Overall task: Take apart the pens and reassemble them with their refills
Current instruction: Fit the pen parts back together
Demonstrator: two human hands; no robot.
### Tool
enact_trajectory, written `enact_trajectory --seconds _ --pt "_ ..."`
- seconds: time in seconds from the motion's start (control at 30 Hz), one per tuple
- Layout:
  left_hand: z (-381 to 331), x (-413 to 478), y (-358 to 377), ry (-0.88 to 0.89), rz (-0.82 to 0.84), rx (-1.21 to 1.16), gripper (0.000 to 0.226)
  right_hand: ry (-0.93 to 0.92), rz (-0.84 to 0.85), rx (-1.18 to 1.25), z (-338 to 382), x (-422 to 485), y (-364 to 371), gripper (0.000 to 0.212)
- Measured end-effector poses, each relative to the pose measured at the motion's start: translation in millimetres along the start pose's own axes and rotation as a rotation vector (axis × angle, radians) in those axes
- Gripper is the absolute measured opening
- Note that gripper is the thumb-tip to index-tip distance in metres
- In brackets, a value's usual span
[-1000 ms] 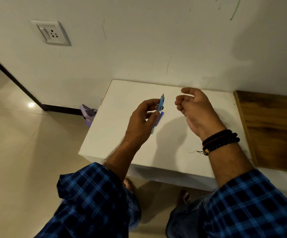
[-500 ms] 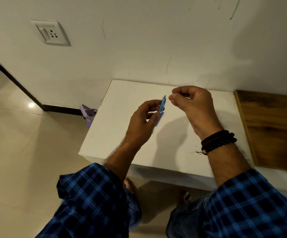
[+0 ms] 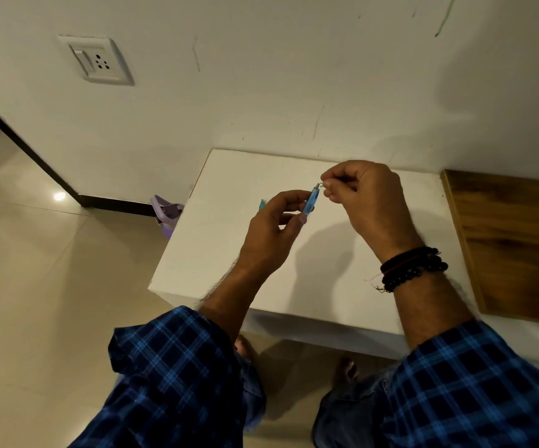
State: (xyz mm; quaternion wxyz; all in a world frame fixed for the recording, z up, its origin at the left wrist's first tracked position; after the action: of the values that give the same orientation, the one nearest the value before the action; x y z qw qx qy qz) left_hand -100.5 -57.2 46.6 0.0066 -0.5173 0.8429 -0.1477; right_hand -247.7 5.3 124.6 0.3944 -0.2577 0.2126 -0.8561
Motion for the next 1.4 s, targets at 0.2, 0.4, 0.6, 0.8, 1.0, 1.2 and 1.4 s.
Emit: enact_trajectory --seconds 0.2,0.4,0.6,0.8,1.0,1.2,1.4 --pt "0 0 2 0.026 0.014 0.035 0.029 -0.051 0.006 -0.051 4 2 -1 0.016" --pt "0 0 1 0.032 0.016 0.055 0.03 -0.085 0.033 -0.105 5 3 2 0.015" --pt "-1 0 1 0.03 0.019 0.051 0.03 -0.131 0.021 -0.106 9 4 -1 0.015" --pt "-2 0 2 0.034 0.022 0.056 0.03 -0.165 0.085 -0.178 10 4 6 0.016" --pt "-2 -1 3 0.045 0.027 0.078 0.03 -0.176 0.119 -0.211 12 2 6 0.014" --pt "-5 0 2 0.062 0.018 0.067 0.03 -0.013 0.085 0.027 -1 4 -3 0.009" --pt "-4 0 6 0.063 0.033 0.074 0.03 0.117 0.097 0.164 -15 3 0 0.011"
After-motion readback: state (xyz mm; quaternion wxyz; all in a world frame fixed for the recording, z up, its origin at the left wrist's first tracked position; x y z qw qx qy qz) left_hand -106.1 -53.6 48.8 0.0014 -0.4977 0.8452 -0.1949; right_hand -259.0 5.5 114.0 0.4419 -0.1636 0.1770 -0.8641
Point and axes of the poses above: each hand's wrist, its own x-axis towards the middle knuckle, its own y-axis out of the palm, z = x × y, the point moved 8 cm from there along x, towards the middle knuckle, and after that the axes turned 4 degrees about -z, right-handed, at the moved point
